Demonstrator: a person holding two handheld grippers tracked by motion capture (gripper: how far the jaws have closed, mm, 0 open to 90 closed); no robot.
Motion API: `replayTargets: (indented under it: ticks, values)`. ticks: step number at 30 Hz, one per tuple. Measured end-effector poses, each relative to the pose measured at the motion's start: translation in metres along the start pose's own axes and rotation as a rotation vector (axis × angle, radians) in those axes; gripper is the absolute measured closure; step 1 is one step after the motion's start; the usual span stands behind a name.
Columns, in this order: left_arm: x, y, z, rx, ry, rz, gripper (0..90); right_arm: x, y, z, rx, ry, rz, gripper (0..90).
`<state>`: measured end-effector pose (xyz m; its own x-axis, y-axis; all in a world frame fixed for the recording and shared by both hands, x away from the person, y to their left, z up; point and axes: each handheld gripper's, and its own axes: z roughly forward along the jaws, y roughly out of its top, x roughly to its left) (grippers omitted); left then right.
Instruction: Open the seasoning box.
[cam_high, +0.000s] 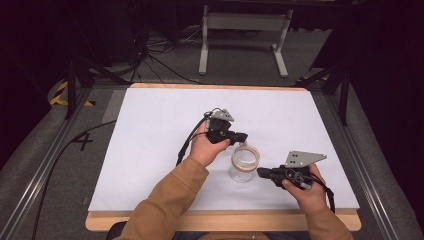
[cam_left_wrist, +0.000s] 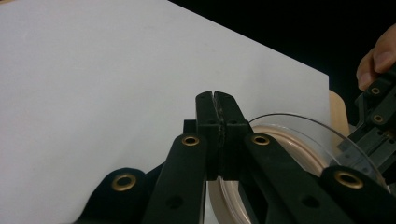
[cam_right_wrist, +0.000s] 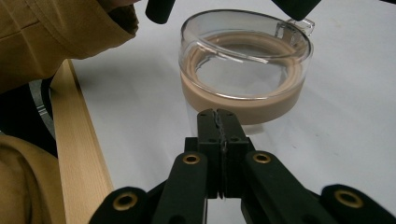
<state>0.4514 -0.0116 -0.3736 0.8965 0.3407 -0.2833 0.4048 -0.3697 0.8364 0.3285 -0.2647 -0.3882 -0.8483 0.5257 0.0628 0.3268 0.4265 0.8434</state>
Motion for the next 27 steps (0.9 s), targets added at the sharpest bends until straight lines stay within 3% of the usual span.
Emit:
replayTargets:
  ticks: [7, 13, 22, 27]
  values:
    - [0.001, 0.0, 0.0, 0.012, 0.004, -0.002, 90.0, 0.001, 0.002, 0.001, -0.014, -0.001, 0.002, 90.0]
    - [0.001, 0.0, 0.0, 0.013, 0.003, -0.003, 90.0, 0.002, 0.008, 0.001, -0.065, -0.023, 0.004, 90.0]
    - [0.001, 0.0, -0.001, 0.004, 0.001, 0.0, 89.8, 0.002, 0.009, 0.002, -0.074, -0.032, 0.006, 90.0]
    - [-0.003, 0.001, -0.011, -0.017, 0.052, 0.03, 88.2, 0.003, 0.01, 0.002, -0.081, -0.027, 0.003, 90.0]
